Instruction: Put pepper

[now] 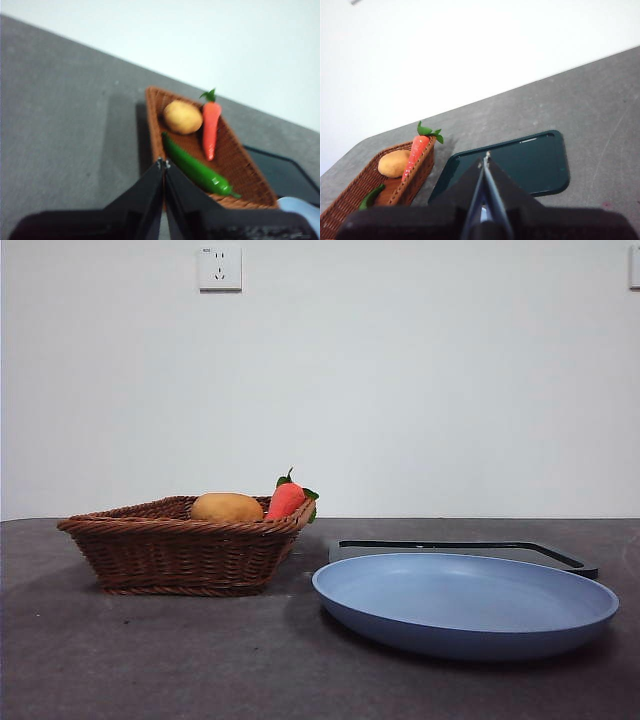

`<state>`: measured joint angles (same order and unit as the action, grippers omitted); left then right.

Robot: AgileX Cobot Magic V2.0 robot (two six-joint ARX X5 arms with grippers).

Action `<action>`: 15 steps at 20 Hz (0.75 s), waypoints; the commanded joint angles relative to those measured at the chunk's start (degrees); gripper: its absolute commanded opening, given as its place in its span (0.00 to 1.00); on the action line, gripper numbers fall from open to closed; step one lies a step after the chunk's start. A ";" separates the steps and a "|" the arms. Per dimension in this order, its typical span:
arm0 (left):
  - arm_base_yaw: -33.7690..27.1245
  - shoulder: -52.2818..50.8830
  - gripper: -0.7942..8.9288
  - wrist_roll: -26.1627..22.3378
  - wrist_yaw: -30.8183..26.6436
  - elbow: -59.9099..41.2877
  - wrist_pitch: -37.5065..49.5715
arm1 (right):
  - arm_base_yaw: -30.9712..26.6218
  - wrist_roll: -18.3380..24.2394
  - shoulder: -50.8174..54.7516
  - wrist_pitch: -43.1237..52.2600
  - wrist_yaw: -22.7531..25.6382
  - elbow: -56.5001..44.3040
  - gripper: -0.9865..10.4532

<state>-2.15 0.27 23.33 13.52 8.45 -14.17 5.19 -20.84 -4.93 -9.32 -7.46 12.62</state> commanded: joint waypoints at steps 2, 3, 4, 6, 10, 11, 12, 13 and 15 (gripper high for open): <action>-0.17 0.15 0.09 0.63 0.35 4.96 -4.87 | 0.07 -0.07 -5.31 -4.17 -0.09 6.36 0.09; -0.17 0.66 0.09 0.61 0.59 6.10 -5.86 | 0.07 0.48 -7.15 -5.70 -0.11 8.17 0.09; -0.17 1.31 0.09 0.42 1.27 7.39 -6.91 | 0.09 1.33 -8.72 -7.61 -0.20 10.32 0.09; -0.17 3.45 0.09 0.02 3.37 9.97 -8.74 | 0.09 3.63 -12.50 -11.45 -2.12 14.67 0.09; -0.17 9.22 0.09 -3.50 8.02 15.15 -12.41 | 0.13 8.11 -19.02 -20.04 -5.99 22.69 0.09; -0.17 11.10 0.09 -4.61 9.20 16.70 -13.70 | 0.13 9.27 -20.68 -22.73 -6.36 24.87 0.09; -0.17 12.87 0.09 -5.90 10.21 18.21 -15.15 | 0.15 10.49 -22.25 -25.42 -6.88 26.95 0.09; -0.17 14.47 0.09 -7.19 11.13 19.54 -16.44 | 0.15 11.80 -23.58 -27.71 -7.80 28.61 0.09; -0.17 18.23 0.09 -10.25 13.07 22.58 -19.80 | 0.15 14.56 -26.47 -33.05 -9.20 32.17 0.09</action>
<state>-2.15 17.17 17.45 25.65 29.52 -33.06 5.23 -10.07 -30.61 -40.71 -16.12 43.11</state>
